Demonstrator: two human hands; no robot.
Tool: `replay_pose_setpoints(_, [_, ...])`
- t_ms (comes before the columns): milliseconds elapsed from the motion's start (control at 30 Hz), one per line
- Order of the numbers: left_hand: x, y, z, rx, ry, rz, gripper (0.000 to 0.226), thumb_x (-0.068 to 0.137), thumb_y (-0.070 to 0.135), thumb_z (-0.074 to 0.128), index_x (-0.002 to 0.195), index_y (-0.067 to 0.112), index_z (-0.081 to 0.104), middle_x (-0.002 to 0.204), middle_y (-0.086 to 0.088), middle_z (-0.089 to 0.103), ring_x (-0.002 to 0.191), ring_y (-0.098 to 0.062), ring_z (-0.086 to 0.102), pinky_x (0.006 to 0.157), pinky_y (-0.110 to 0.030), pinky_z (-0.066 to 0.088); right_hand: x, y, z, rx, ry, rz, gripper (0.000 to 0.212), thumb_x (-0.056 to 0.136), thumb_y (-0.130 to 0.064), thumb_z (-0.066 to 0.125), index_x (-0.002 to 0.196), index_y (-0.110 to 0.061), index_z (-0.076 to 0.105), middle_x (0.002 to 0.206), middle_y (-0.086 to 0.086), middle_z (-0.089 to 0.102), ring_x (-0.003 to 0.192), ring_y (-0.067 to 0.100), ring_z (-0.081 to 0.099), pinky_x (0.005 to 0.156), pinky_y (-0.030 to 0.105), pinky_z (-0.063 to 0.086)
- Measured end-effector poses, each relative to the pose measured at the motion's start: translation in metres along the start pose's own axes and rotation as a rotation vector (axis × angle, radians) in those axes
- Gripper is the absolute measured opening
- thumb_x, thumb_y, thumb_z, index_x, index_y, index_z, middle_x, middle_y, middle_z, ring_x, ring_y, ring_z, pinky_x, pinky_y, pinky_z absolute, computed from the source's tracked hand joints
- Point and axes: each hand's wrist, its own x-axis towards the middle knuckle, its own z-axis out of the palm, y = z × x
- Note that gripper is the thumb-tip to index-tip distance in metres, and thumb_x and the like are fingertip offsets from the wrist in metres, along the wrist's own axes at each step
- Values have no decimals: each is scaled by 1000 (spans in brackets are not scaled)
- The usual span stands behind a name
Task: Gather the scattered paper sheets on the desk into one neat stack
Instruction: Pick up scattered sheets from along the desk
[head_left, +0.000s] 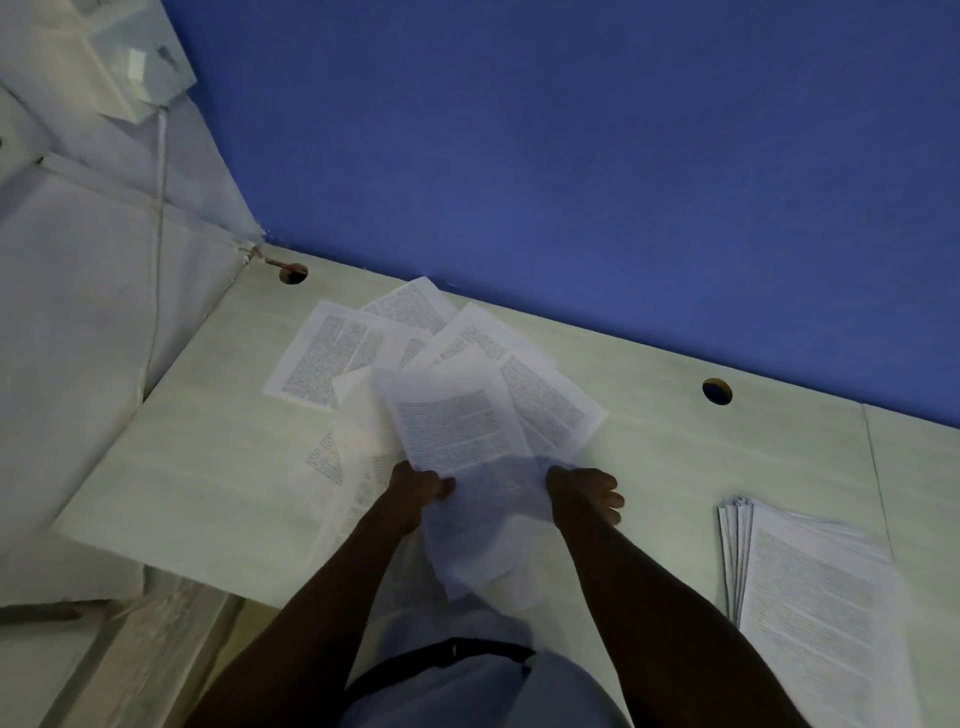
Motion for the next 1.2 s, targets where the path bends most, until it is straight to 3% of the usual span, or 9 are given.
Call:
replay_pose_setpoints(67, [-9,10,-4,8,-133,6,64,68,4,88,127,0,62,130,-10,63,116,-28,60,104,-42,49,0,-12,1,-96,100,104,69,81,-69,61,116,-10,72,113,14,71,101,28,72,86,42,61])
replay_pose_setpoints(100, [-3,8,-5,24,-187,15,72,63,10,90,129,1,62,132,-10,62,119,-28,60,107,-42,48,0,-8,1,-18,-55,167,74,86,-66,63,131,-7,60,127,16,64,115,30,66,98,45,56])
replay_pose_setpoints(167, [-6,16,-7,97,-278,63,74,65,11,89,132,3,60,133,-8,62,121,-25,58,107,-38,47,6,-7,11,228,-57,154,86,86,-58,73,143,-2,41,139,18,52,129,36,55,107,46,49])
replay_pose_setpoints(300, [1,23,-19,121,-328,39,53,79,-6,79,128,1,62,127,-10,64,115,-23,60,98,-32,49,14,6,-7,403,-10,-24,39,87,-28,76,117,-7,64,120,18,69,111,38,65,91,38,54])
replay_pose_setpoints(467, [7,22,-38,153,-185,30,57,72,-4,85,124,0,64,121,-11,66,112,-27,60,101,-38,49,17,19,-24,348,107,-121,24,93,-16,62,115,-9,70,113,18,72,106,40,66,92,38,52])
replay_pose_setpoints(633, [7,23,-60,301,-364,82,64,72,-2,86,131,0,60,131,-14,63,123,-30,58,104,-39,48,62,50,-15,277,48,-127,20,81,-29,58,95,-19,67,100,17,71,98,45,68,89,57,59])
replay_pose_setpoints(833, [2,40,-63,220,-547,18,60,71,-2,84,128,7,65,124,-11,70,117,-31,65,101,-45,52,43,34,-37,77,-40,-306,18,95,-12,57,107,-9,70,101,12,68,95,32,61,85,35,48])
replay_pose_setpoints(1100, [-3,29,-23,135,-540,8,49,85,-1,74,132,4,61,128,-13,67,120,-32,62,106,-49,48,35,29,-16,-53,-234,-402,23,92,-6,58,75,-20,63,86,8,68,79,23,58,71,39,47])
replay_pose_setpoints(1200, [-1,25,-18,191,-431,47,52,84,-3,74,133,2,58,133,-13,62,122,-29,59,109,-43,45,24,20,-17,-91,-108,-412,9,93,-13,64,95,-16,72,100,11,72,94,30,65,81,37,49])
